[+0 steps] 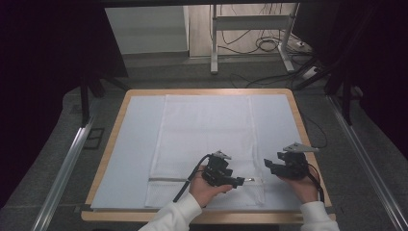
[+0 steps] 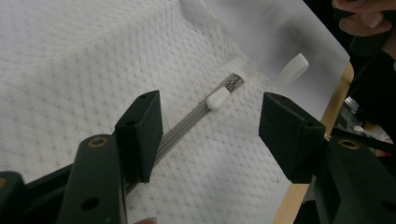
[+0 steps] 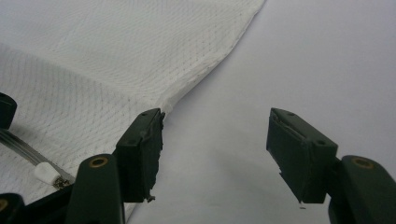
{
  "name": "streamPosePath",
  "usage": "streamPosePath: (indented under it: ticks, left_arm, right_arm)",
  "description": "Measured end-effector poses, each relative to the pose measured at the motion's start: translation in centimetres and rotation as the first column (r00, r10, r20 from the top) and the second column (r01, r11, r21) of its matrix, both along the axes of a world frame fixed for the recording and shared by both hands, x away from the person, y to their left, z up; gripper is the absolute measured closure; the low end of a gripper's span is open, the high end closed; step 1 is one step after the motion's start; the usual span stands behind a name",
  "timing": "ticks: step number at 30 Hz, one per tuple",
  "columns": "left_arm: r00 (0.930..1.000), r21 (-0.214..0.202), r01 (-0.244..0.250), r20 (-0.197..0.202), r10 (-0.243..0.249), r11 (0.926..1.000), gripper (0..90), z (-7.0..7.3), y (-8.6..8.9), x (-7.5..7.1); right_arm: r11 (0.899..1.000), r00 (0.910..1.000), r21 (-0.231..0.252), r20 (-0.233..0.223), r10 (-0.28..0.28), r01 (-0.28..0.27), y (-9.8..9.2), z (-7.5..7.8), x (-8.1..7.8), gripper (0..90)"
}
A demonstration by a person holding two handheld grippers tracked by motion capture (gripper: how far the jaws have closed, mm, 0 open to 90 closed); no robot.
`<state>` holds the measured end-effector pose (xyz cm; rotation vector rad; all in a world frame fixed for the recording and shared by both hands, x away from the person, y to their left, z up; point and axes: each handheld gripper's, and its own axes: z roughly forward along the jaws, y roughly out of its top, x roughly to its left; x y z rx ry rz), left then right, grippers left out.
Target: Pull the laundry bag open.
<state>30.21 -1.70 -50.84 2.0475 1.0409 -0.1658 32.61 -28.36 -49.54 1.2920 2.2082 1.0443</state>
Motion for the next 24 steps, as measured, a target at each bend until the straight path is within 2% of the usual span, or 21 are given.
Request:
streamPosePath:
  ticks: [4, 15, 24]
  left_arm:
    - [1.0000, 0.010, 0.001, -0.005, -0.001, 1.0000, 40.6, -0.1, -0.5, 0.2]
    - [0.9990, -0.009, 0.010, -0.043, -0.011, 0.9999, 43.3, -0.5, -1.3, 0.4]
    - [0.9980, -0.005, 0.020, -0.060, -0.021, 0.9998, 45.1, -1.0, -2.1, 0.5]
  right_arm:
    - [1.000, 1.0000, -0.002, -0.001, 0.000, 0.000, 0.0, 0.0, 0.0, 35.5]
    - [1.000, 1.0000, -0.005, -0.001, -0.001, 0.001, 0.0, -0.1, 0.0, 35.5]
    - [1.000, 1.0000, -0.008, -0.001, 0.000, 0.000, -0.1, -0.1, 0.0, 35.4]
